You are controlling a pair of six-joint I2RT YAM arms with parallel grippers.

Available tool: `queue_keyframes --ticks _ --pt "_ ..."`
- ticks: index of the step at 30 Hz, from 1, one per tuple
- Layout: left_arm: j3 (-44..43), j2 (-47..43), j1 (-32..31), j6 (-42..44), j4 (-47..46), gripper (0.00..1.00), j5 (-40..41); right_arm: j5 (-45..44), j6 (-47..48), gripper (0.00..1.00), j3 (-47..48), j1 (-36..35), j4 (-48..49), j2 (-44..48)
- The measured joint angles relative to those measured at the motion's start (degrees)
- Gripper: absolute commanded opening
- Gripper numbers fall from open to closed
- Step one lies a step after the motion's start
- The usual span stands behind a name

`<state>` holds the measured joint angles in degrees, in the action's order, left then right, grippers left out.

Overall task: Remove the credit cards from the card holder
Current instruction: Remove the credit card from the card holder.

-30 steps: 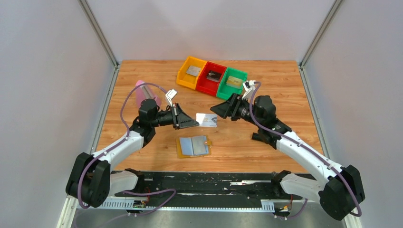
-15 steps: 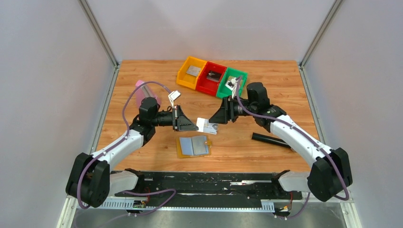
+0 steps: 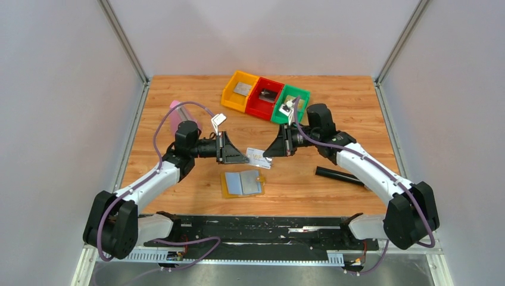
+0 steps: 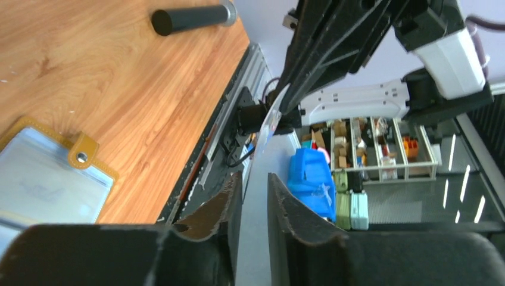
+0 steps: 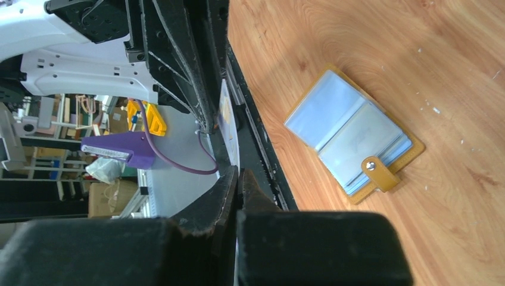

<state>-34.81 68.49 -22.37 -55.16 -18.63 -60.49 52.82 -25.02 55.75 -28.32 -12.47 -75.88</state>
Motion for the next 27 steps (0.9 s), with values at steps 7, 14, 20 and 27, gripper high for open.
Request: queue_keyframes --ticks 7,14,20,27 --pt "-2.58 -0.35 1.88 0.28 3.23 0.52 5.44 -4.07 -10.14 0.0 -3.91 0.02 10.1 1.75" --pt "-3.37 -0.35 2.23 -0.48 2.95 0.54 7.69 -8.07 -19.04 0.0 -6.25 0.55 18.69 3.19" --pt "-3.37 -0.35 2.23 -1.86 1.84 0.52 9.05 -8.83 -23.8 0.0 -8.0 1.03 23.69 3.76" --pt "-3.37 -0.35 2.23 -3.98 -1.27 0.47 10.34 -8.81 -27.17 0.0 -9.99 1.03 26.91 3.76"
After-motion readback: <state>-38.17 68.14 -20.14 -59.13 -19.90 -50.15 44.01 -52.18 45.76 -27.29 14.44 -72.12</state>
